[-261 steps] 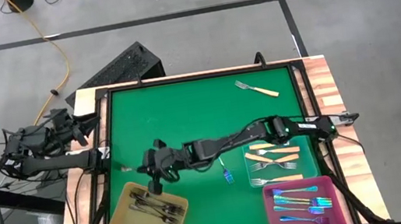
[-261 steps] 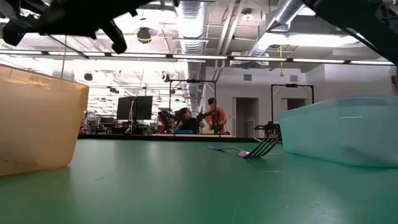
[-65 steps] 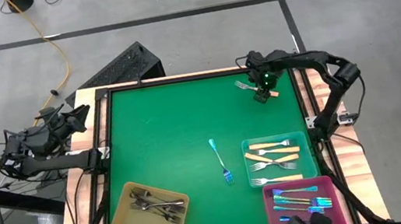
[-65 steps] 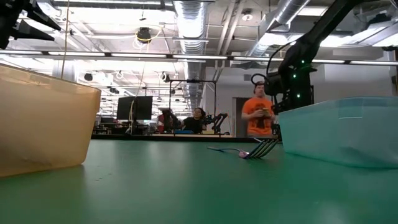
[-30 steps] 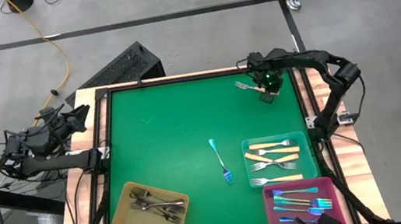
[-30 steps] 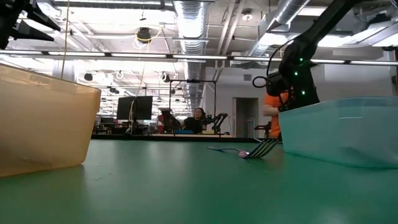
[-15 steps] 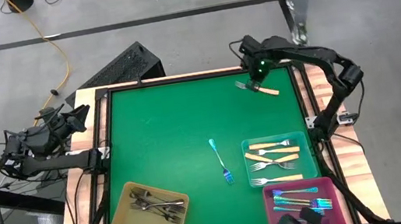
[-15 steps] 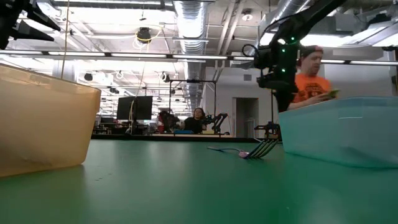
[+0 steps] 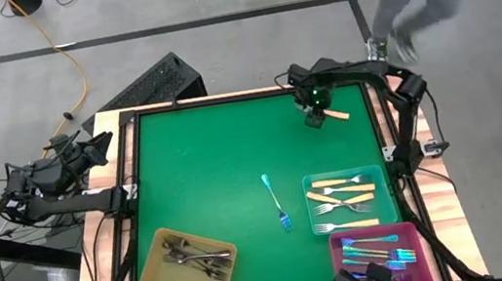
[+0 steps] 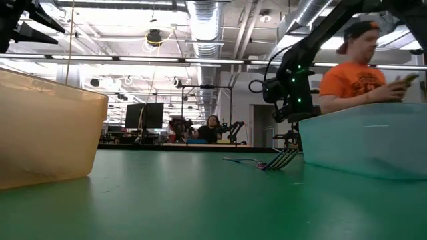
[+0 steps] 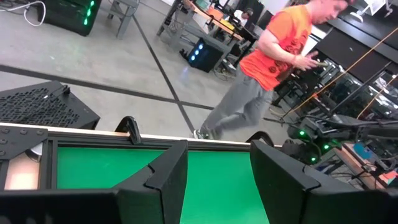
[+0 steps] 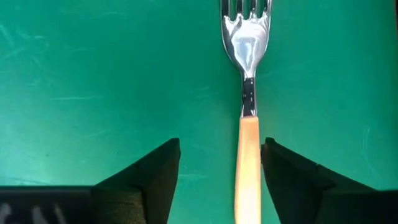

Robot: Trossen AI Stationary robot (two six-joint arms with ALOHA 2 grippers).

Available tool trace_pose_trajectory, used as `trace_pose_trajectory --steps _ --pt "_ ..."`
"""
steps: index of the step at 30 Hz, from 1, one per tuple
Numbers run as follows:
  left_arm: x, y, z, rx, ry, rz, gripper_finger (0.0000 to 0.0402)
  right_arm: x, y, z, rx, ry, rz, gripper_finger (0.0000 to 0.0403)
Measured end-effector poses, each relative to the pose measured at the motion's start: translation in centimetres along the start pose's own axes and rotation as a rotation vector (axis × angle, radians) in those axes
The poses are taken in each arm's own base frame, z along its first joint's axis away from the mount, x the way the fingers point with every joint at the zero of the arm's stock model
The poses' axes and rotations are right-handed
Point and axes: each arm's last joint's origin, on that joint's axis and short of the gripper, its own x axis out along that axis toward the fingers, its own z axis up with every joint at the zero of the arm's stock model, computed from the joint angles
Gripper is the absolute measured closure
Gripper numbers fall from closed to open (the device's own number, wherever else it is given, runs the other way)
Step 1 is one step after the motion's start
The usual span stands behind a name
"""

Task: Sort silverware by color (type)
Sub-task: Put the yellow fork into the green bin

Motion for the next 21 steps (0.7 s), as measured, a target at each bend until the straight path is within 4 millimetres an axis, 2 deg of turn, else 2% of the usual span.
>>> trace_pose_trajectory --steps 5,11,16,21 --pt "0.0 0.0 0.0 0.000 0.000 0.000 0.0243 0.5 -0.9 -0.2 0.000 0.020 0.012 0.0163" --pt "0.0 0.0 0.0 0.001 -0.003 0.002 0.0243 0.7 -1.3 -0.8 0.002 0.064 0.059 0.0206" --pt "0.0 0.0 0.0 0.001 -0.005 0.004 0.0243 1.7 -1.4 -0.9 -0.026 0.156 0.018 0.0258" --pt "0.0 0.0 0.0 0.001 -0.006 0.005 0.0243 1.2 -1.2 -0.4 -0.050 0.149 -0.003 0.0348"
